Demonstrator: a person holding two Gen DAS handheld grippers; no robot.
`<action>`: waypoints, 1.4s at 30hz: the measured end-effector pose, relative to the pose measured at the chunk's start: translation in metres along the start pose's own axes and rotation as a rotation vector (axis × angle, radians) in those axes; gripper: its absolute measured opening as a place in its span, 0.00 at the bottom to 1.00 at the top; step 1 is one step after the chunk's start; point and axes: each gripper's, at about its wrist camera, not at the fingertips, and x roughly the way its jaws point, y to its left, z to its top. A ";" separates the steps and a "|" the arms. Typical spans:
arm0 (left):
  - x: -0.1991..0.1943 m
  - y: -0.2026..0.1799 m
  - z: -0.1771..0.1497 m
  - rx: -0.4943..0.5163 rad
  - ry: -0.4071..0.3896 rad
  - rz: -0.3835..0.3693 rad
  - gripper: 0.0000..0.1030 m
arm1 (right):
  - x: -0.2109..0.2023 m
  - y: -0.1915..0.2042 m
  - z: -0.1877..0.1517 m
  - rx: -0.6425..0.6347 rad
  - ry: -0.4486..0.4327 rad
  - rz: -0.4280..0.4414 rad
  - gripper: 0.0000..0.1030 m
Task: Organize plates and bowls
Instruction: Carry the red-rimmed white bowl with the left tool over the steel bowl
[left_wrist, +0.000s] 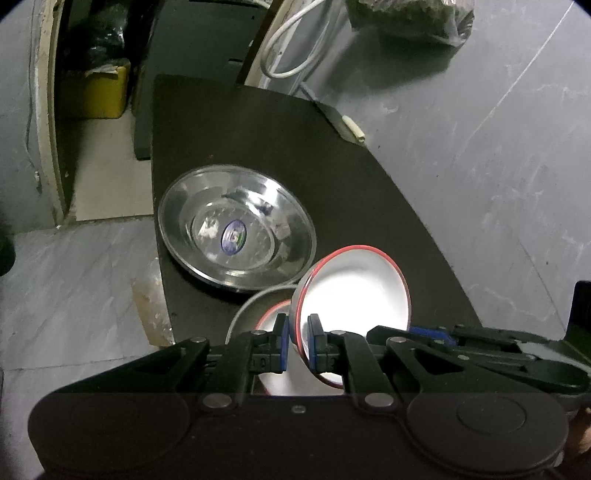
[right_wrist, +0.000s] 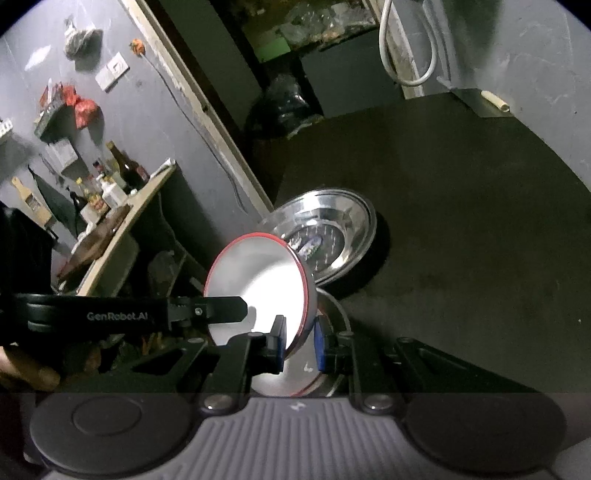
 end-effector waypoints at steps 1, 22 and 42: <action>0.001 0.000 -0.001 -0.003 0.008 0.002 0.10 | 0.000 0.000 -0.001 0.000 0.007 -0.002 0.17; 0.023 0.004 -0.010 -0.068 0.157 0.061 0.12 | 0.019 0.000 0.000 -0.041 0.143 -0.026 0.17; 0.028 0.004 -0.009 -0.103 0.172 0.076 0.12 | 0.020 0.000 0.003 -0.073 0.174 -0.009 0.18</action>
